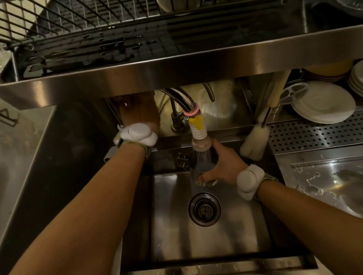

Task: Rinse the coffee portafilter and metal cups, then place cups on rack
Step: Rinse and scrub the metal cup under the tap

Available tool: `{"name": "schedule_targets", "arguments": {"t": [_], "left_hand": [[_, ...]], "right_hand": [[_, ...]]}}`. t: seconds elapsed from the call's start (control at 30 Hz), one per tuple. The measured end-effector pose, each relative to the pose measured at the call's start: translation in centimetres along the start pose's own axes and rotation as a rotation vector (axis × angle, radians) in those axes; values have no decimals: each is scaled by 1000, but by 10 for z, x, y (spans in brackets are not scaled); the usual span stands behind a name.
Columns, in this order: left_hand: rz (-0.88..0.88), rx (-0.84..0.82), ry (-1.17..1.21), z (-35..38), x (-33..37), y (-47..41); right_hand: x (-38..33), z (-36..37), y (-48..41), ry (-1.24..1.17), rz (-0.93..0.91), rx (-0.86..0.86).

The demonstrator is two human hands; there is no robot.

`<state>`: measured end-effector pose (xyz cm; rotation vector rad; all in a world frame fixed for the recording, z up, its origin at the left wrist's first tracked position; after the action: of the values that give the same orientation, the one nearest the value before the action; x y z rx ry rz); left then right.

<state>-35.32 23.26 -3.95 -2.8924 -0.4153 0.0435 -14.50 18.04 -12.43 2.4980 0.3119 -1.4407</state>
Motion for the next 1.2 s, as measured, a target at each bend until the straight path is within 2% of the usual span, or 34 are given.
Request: {"name": "schedule_targets", "arguments": {"t": [0.13, 0.23, 0.3, 0.4, 0.47, 0.57, 0.7, 0.83, 1.0, 1.13, 1.2], "left_hand": [[137, 79, -26, 6, 9, 45], [199, 117, 78, 12, 13, 81], [180, 8, 183, 30, 8, 104], [50, -291, 314, 58, -9, 128], [-10, -472, 346, 73, -21, 142], [-24, -572, 327, 88, -28, 162], [-41, -589, 354, 93, -29, 168], [-66, -559, 387, 94, -30, 167], [-87, -546, 404, 93, -30, 157], [-94, -550, 398, 95, -27, 157], [-106, -550, 402, 96, -26, 157]], "right_hand": [[0, -1, 6, 33, 1, 20], [0, 0, 4, -7, 33, 93], [3, 5, 6, -11, 45, 82], [12, 4, 15, 49, 44, 39], [18, -4, 14, 59, 71, 87], [12, -3, 8, 33, 74, 103], [14, 6, 13, 90, 49, 33], [17, -2, 7, 85, 66, 74], [16, 12, 11, 91, 44, -23], [16, 7, 2, 55, 71, 58], [12, 15, 0, 32, 70, 25]]}}
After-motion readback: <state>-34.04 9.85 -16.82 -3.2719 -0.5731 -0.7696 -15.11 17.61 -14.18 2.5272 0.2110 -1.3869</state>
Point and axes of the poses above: each hand's wrist, its own y-axis away from the middle knuckle, its own z-axis out of the palm, x = y × z, the point moved 4 cm from there along -y, towards the middle knuckle, and after that the axes turned 12 degrees about x, right-handed, at the moved point
